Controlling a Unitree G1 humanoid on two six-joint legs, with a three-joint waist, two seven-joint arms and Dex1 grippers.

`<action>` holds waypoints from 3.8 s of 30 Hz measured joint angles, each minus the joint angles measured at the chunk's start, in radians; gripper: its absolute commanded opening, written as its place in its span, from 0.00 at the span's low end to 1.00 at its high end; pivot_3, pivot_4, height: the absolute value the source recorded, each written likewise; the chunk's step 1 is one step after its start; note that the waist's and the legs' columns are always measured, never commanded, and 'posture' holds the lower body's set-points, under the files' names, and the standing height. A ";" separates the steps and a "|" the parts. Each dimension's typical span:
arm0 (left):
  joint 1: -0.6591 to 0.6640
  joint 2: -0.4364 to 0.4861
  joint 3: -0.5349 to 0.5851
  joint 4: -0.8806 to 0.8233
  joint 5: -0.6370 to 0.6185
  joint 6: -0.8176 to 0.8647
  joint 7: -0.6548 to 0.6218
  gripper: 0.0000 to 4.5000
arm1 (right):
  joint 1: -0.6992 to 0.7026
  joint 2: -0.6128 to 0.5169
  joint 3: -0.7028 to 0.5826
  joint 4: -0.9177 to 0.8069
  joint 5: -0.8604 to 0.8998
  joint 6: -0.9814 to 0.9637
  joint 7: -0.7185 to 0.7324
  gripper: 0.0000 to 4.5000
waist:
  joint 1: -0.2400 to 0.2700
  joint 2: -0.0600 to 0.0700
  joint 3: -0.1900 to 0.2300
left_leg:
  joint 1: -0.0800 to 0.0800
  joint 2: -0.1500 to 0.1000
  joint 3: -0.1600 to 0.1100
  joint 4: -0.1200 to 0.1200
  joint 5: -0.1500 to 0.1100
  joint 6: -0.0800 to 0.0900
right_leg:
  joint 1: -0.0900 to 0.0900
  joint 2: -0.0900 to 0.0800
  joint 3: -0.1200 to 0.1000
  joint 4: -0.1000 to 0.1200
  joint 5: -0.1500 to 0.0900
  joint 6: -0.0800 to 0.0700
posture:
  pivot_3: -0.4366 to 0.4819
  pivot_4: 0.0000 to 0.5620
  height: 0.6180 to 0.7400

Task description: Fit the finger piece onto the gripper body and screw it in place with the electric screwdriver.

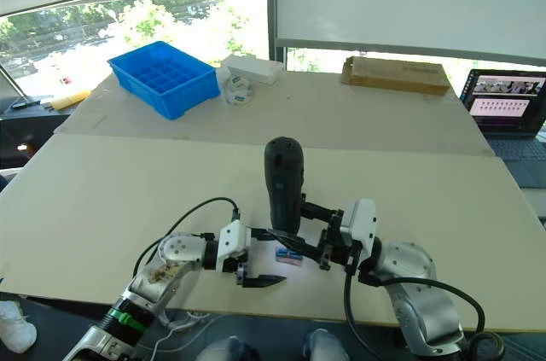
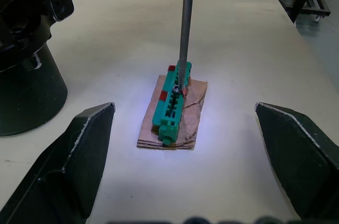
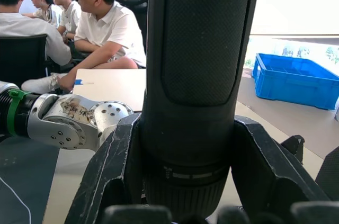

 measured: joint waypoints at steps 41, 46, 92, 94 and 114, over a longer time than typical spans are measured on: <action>0.013 0.000 -0.005 -0.031 0.000 0.035 0.007 1.00 | -0.011 -0.018 0.004 0.009 -0.001 0.000 -0.005 0.43 | 0.000 0.000 0.000 | 0.002 0.000 0.000 0.000 -0.001 0.002 | 0.002 -0.001 0.000 0.000 0.000 0.000 | 0.48 0.27 1.00; 0.013 0.000 -0.005 -0.031 0.000 0.034 0.007 1.00 | -0.011 -0.020 0.003 0.010 0.002 0.001 -0.003 0.43 | 0.000 0.000 0.000 | 0.002 0.000 0.000 0.000 -0.001 0.002 | 0.002 -0.001 0.000 0.000 0.000 0.000 | 0.48 0.27 1.00; 0.113 0.190 0.325 -0.125 -0.379 0.034 -0.189 1.00 | -0.009 -0.192 -0.294 -0.151 0.303 0.167 -0.086 0.43 | 0.000 0.000 0.000 | -0.003 0.001 0.000 0.000 -0.002 0.003 | -0.003 -0.002 0.000 -0.001 0.000 0.001 | 0.48 0.27 1.00; 0.114 0.213 0.368 -0.125 -0.402 0.048 -0.186 1.00 | -0.004 -0.207 -0.319 -0.151 0.316 0.169 -0.086 0.43 | 0.000 0.000 0.000 | -0.003 0.001 0.000 0.000 -0.002 0.003 | -0.003 -0.002 0.000 -0.001 0.000 0.001 | 0.48 0.27 1.00; 0.061 0.109 0.369 0.011 -0.271 -0.039 -0.089 1.00 | -0.315 -0.267 -0.355 -0.071 0.461 0.292 -0.157 0.43 | 0.001 0.000 0.000 | -0.003 0.000 0.001 0.000 -0.002 0.002 | -0.002 -0.001 0.000 -0.001 0.000 0.000 | 0.48 0.27 1.00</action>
